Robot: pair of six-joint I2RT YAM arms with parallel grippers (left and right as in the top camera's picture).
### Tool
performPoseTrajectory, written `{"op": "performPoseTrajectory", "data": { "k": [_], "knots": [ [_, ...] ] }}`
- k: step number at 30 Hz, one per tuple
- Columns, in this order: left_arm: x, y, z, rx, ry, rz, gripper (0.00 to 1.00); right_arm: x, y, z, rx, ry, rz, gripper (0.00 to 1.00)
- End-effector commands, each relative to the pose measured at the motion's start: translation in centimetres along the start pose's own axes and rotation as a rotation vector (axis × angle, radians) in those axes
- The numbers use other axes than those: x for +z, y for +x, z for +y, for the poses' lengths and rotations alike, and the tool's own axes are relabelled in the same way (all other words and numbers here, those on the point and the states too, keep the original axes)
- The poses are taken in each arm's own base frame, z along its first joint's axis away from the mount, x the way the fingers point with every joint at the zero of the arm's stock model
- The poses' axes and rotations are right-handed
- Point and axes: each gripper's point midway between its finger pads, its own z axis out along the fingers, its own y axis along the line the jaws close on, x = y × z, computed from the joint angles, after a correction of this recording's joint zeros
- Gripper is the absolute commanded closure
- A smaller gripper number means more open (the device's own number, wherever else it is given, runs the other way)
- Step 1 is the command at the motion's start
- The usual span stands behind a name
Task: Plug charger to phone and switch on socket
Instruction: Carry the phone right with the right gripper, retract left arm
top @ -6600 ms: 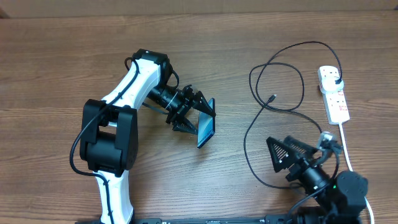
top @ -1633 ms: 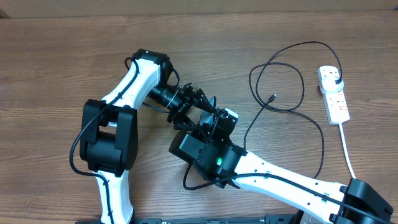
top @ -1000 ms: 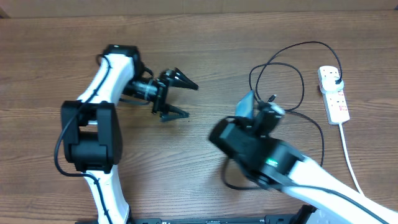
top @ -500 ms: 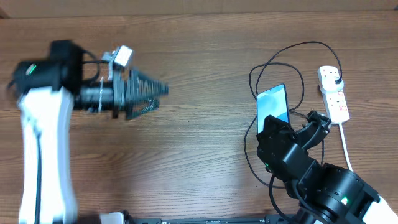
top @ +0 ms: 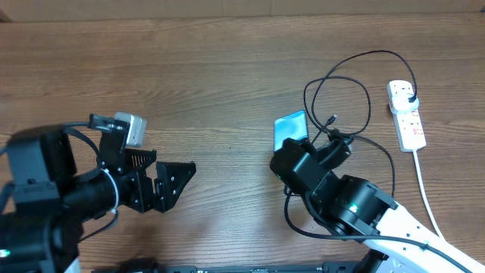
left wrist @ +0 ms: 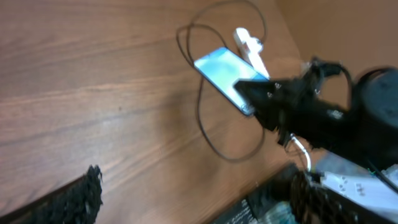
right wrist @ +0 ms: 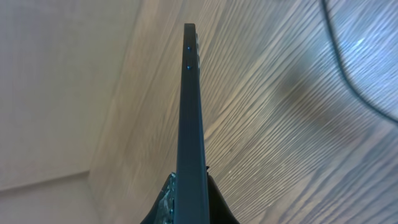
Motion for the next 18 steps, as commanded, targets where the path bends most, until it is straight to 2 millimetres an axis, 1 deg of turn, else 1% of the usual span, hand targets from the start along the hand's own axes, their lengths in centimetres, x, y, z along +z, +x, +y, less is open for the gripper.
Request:
{"op": "performPoseTrajectory", "data": {
  "k": [1,4,7,9,11,13,16,18],
  "knots": [
    [3.7,2.0,4.2,-0.243,-0.048,0.056,0.00,-0.1,0.9,2.1,-0.056,-0.077,0.048,0.96],
    [7.0,3.0,5.7,-0.420,0.029,0.088,0.00,-0.7,2.0,4.7,-0.191,-0.190,0.101,0.96],
    [9.8,3.1,6.4,-0.531,0.150,0.117,0.00,-1.9,2.8,6.4,-0.280,-0.284,0.186,0.96],
    [11.4,3.2,7.0,-0.605,0.205,0.140,0.00,-3.0,2.8,7.1,-0.321,-0.342,0.250,0.96],
    [12.6,3.3,7.5,-0.672,0.246,0.168,0.00,-3.7,2.2,7.2,-0.340,-0.366,0.291,0.96],
    [13.5,3.2,7.8,-0.710,0.291,0.197,0.01,-4.0,1.0,6.5,-0.323,-0.353,0.315,0.96],
    [14.3,2.6,7.3,-0.739,0.415,0.238,0.00,-3.4,-1.4,4.9,-0.294,-0.304,0.284,0.96],
    [14.5,2.1,6.7,-0.755,0.512,0.262,0.00,-2.8,-2.0,4.5,-0.276,-0.317,0.287,0.96]
  ]
}}
